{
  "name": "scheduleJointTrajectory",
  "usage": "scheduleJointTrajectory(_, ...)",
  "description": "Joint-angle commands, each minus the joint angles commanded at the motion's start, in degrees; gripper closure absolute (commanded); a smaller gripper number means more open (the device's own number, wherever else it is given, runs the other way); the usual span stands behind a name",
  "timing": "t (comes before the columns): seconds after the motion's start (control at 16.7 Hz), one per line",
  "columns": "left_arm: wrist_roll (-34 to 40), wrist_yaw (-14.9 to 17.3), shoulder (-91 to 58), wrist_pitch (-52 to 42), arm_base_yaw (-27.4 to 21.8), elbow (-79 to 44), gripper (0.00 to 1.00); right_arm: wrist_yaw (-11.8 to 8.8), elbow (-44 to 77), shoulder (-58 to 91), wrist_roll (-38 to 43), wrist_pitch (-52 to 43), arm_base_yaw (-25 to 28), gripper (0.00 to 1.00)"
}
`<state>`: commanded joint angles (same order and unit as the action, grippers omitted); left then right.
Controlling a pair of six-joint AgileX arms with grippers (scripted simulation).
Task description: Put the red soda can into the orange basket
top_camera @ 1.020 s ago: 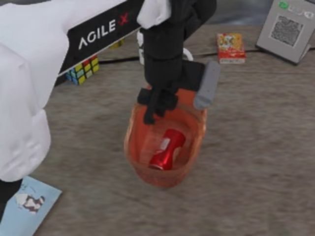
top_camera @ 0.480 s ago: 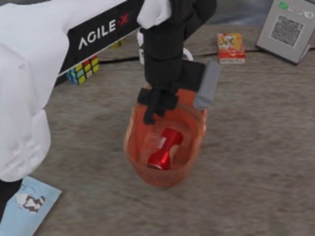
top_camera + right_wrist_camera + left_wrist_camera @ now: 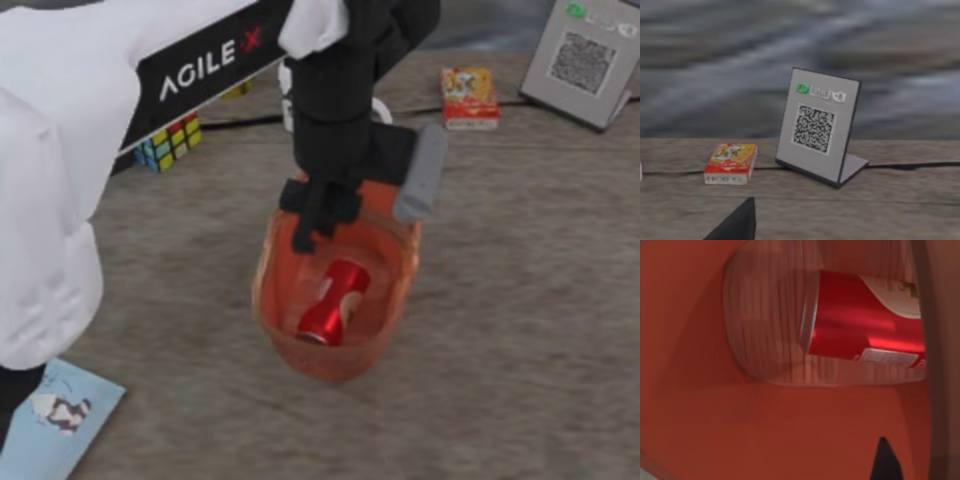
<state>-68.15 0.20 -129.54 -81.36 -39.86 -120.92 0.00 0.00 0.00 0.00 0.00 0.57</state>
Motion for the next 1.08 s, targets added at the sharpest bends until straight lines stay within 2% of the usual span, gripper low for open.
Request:
scheduleJointTrajectory(0.78, -0.14, -0.04, -0.07, -0.21, 0.11, -0.19, 1.0, 0.0, 0.0, 0.0, 0.0, 0.0, 0.0, 0.0)
scheduleJointTrajectory(1.08, -1.54, -0.1, 0.41, -7.85, 2.2, -7.09, 1.0, 0.0, 0.0, 0.0, 0.0, 0.0, 0.0, 0.0)
